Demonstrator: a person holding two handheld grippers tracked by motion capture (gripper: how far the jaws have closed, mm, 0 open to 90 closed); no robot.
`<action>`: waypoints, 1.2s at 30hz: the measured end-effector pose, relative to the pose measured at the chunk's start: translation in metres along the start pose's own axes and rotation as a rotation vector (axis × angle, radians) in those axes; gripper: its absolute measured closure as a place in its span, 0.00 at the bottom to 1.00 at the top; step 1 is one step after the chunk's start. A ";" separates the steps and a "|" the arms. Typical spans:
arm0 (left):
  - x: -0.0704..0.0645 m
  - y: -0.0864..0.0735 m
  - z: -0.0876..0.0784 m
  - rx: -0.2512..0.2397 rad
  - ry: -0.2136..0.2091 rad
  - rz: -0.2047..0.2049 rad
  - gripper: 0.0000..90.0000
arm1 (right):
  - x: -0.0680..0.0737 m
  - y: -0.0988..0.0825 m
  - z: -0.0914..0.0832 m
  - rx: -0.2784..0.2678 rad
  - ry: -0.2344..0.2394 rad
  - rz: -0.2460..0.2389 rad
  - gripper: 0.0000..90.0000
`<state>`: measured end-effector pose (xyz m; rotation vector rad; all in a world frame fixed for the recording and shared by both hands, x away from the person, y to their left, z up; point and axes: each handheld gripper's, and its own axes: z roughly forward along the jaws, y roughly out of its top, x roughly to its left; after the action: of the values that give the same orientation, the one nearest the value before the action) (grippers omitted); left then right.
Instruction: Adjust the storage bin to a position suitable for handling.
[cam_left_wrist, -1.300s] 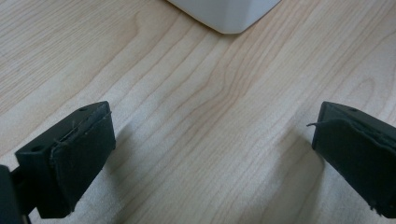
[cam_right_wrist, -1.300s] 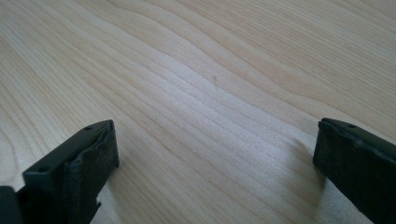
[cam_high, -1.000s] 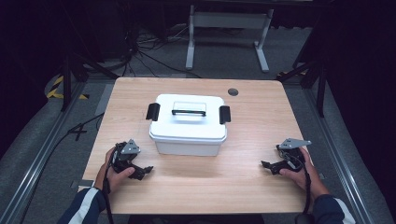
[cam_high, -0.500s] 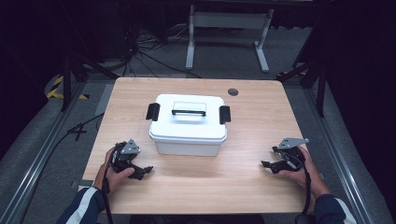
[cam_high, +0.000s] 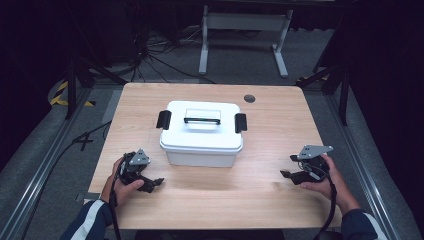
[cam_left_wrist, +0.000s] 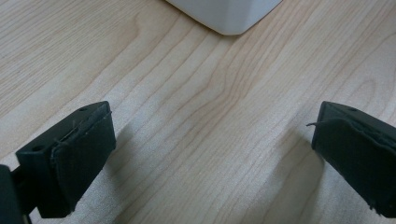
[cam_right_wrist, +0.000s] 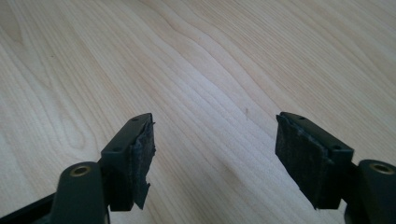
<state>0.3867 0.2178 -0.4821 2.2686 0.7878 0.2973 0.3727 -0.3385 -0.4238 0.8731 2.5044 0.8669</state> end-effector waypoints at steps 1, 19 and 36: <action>0.000 0.000 0.000 0.000 0.000 0.000 0.00 | 0.000 0.002 -0.001 0.001 -0.003 -0.011 0.33; -0.001 0.000 0.000 -0.003 0.006 0.000 0.00 | 0.002 0.049 -0.014 -0.004 0.007 -0.118 0.35; 0.000 0.000 0.000 -0.001 0.006 0.000 0.00 | 0.005 0.095 -0.023 -0.017 -0.023 -0.194 0.39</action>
<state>0.3860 0.2180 -0.4820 2.2681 0.7907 0.3043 0.3989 -0.2854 -0.3453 0.6187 2.5072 0.8073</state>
